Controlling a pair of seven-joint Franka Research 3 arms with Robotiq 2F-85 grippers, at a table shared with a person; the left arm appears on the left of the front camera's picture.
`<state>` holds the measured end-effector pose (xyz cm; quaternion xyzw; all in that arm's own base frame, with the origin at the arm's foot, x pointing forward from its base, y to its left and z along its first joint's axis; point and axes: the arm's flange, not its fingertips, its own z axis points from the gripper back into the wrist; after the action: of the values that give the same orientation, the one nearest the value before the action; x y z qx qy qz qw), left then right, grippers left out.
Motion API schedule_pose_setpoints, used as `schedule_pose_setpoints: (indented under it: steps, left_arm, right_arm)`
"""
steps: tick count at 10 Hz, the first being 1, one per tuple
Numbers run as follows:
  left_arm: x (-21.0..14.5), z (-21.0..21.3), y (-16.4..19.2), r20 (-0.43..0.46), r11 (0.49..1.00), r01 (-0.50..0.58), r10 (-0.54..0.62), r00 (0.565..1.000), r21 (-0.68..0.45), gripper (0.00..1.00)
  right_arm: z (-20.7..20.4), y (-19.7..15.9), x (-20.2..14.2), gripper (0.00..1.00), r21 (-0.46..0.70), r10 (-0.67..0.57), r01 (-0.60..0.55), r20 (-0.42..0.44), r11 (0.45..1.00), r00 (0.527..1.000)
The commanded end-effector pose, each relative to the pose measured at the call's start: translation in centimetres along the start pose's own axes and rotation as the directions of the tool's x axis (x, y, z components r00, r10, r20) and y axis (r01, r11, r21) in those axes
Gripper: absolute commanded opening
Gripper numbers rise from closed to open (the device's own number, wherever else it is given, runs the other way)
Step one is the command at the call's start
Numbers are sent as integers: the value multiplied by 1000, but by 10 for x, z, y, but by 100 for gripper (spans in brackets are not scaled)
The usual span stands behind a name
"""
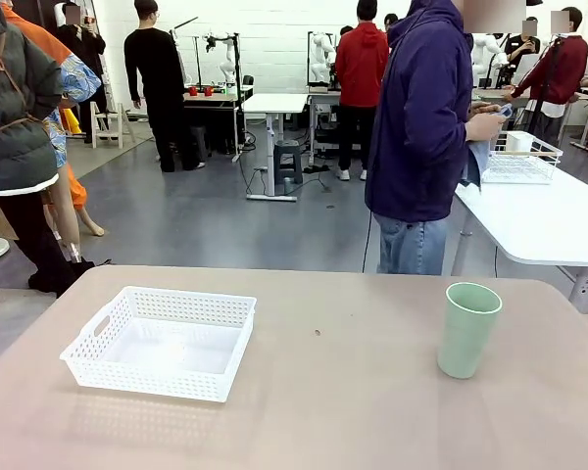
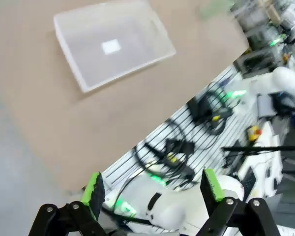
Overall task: Clean and organize the cups into the basket.
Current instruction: Pick up the Organizing basket and move it to the center of the table, then pick up the Reusable plastic cup from the right side of the table and place it inside the Organizing basket.
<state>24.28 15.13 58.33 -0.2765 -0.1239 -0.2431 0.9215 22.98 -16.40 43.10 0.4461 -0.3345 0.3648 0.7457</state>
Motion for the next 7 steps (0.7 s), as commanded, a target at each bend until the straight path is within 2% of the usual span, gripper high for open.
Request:
schedule_pose_setpoints:
  steps: [1,3,5,6,7]
  left_arm:
    - [17,-36,-17,-105,994,14,-3,994,104,100]
    - [29,-76,-31,-203,951,81,-20,979,299,100]
    - [40,-117,-27,-234,903,102,-2,972,418,100]
    - [45,-134,-27,-228,884,105,2,974,456,100]
    - [50,-157,-25,-204,865,95,10,979,494,100]
  right_arm:
    - [-38,-23,-25,100,-105,117,-117,-6,988,993]
    - [-64,-36,-41,100,-156,214,-221,-62,963,975]
    - [-70,-45,-60,100,-148,183,-196,-99,969,978]
    - [-13,-63,-16,100,-134,192,-203,-91,970,977]
    - [-13,-63,-16,100,-134,192,-203,-91,970,977]
